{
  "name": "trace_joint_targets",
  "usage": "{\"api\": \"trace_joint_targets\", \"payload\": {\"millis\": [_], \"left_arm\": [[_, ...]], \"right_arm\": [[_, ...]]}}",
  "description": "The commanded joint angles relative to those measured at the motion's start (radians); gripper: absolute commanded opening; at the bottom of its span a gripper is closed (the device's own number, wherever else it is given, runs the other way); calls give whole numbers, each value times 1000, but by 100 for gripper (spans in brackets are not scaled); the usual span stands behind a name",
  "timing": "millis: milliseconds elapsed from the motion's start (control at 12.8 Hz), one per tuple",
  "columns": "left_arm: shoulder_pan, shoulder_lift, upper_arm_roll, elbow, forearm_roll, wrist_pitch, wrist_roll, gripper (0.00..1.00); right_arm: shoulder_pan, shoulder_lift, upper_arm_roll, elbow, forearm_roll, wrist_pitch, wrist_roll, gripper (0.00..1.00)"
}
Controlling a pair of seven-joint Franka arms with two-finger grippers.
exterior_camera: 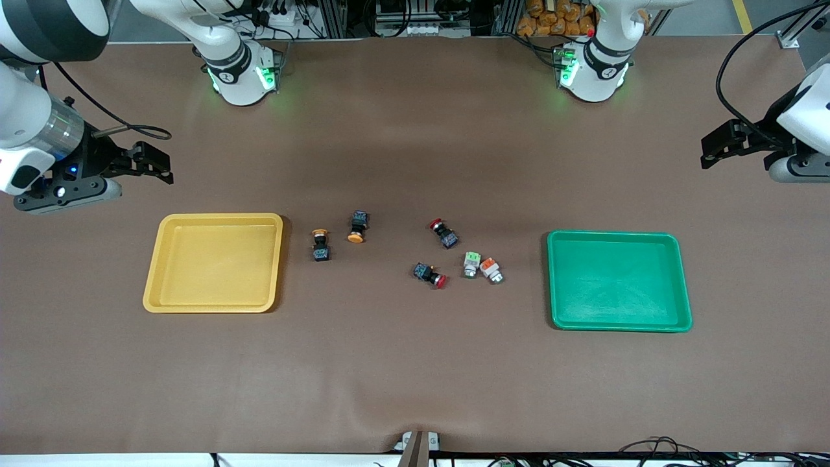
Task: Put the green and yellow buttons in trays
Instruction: 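Move the right gripper to yellow buttons while the left gripper reaches green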
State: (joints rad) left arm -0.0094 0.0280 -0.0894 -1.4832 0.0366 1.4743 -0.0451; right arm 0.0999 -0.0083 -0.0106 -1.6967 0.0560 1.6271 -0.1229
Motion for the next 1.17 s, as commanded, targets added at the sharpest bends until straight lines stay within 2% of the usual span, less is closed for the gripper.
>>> {"api": "trace_joint_targets", "payload": {"millis": [0,703,1093], "left_arm": [[5,-11,-1,-12,-14,-3,-4,100],[-1,1,-4,-12,-14,-3,-13,100],[-21,30,-10,1,-18,4,-148,100]], "right_arm": [[-12,-13,11,11,-7,-1,2,100],[-9,-12,11,5,-2,-1,6,100],[-5,-10,14,5,2,-3,19,100]]}}
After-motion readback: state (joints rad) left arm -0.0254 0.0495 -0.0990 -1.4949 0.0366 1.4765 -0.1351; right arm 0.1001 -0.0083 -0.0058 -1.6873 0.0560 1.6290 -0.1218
